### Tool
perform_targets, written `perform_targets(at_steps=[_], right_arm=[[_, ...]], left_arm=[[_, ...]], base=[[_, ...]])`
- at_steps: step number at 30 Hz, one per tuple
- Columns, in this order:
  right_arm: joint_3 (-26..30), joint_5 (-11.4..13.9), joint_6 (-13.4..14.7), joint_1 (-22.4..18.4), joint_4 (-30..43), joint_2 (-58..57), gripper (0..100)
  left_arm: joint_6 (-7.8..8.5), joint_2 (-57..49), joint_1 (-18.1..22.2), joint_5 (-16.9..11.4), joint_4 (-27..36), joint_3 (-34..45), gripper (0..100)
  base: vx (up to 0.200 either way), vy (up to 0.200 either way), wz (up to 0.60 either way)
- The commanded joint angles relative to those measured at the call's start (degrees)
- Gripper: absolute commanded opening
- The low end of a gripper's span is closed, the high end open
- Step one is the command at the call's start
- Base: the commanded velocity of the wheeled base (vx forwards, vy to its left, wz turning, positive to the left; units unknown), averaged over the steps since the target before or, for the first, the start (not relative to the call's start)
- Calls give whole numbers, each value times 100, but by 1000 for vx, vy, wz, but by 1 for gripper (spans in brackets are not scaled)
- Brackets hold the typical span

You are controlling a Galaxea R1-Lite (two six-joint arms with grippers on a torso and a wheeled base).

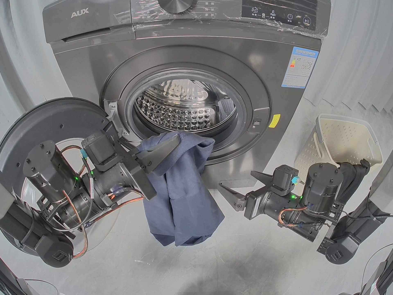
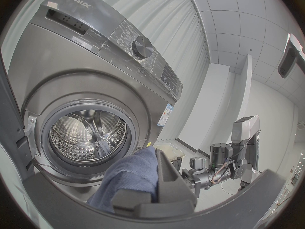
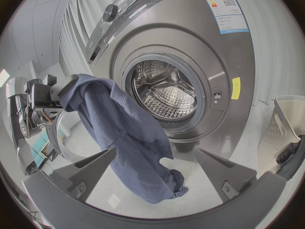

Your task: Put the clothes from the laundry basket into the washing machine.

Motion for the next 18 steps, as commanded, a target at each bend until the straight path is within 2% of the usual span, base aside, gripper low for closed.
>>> perform_targets(at_steps=[1, 7, 10, 18], right_arm=[[-191, 1, -1, -74, -2, 195, 100], [-595, 10, -36, -171, -2, 512, 100], [-771, 168, -36, -179, -2, 705, 100], [-1422, 203, -107, -153, -20, 1312, 100]], left_arm=[[5, -22, -35, -43, 1, 30, 0], [-13, -136, -87, -96, 1, 74, 0], [-13, -136, -79, -96, 1, 74, 0], [-30, -128, -149, -96, 1, 83, 0]], base=[[0, 0, 0], [0, 0, 0], [0, 0, 0], [0, 0, 0]])
